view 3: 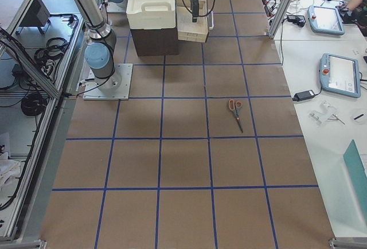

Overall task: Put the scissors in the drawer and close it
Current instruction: 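Move the right gripper outward toward the grey-orange scissors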

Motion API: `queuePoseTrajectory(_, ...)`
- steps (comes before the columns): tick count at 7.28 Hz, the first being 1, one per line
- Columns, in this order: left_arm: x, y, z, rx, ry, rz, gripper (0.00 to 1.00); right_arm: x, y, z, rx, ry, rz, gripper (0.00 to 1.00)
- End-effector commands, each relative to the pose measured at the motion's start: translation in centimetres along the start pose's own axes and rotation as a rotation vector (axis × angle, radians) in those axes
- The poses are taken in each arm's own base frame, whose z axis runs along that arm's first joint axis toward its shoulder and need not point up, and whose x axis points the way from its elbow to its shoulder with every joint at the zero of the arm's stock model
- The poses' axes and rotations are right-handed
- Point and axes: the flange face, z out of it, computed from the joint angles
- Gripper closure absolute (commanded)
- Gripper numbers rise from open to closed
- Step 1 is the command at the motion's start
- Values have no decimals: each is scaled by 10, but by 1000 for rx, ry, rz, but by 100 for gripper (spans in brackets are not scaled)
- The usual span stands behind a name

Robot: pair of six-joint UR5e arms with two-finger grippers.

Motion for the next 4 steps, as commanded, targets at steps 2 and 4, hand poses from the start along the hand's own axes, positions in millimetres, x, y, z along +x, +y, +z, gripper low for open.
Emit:
queuePoseTrajectory(2,1,-1,3,-5,0,1,0,0,-1,0,3,2,1,0)
queuePoseTrajectory(4,1,0,3,-6,0,1,0,1,-1,1,-1,8,-5,0)
